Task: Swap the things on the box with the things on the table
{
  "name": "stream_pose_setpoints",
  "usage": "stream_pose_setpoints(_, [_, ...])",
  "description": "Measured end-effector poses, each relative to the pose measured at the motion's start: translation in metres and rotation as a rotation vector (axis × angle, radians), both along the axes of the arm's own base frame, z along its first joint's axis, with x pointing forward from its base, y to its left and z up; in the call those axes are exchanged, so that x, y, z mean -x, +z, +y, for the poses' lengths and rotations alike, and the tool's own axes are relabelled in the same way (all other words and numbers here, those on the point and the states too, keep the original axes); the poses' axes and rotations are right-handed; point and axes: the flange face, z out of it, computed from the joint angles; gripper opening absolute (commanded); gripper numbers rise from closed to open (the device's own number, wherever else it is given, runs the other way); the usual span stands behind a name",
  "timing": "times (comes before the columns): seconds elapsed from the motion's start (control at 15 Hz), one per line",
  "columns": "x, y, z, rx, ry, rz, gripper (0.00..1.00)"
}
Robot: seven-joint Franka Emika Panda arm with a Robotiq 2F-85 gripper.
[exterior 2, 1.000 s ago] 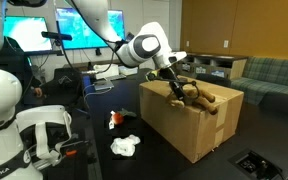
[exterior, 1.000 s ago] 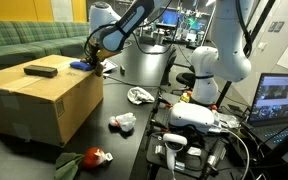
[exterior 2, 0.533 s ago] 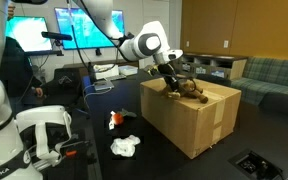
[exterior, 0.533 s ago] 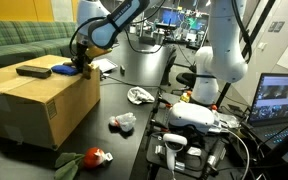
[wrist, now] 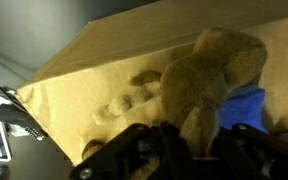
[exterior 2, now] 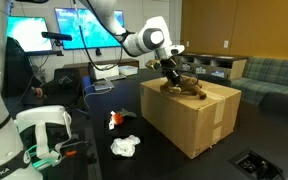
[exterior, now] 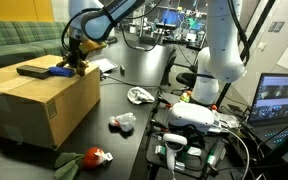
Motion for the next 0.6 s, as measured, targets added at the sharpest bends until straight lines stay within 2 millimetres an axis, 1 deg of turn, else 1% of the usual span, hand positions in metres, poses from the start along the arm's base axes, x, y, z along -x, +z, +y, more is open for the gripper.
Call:
stream_pose_setpoints(0.27, [-0.014,0.005,-0.021,0.041,-0.084,-0.031,0.03])
stream_pose_setpoints(0.53, [-0.027,-0.003,-0.04,0.062,-0.164,-0.028,0.03])
stream_pose_setpoints(0.6, [-0.03,-0.007,-0.042,0.066,-0.178,-0.021,0.15])
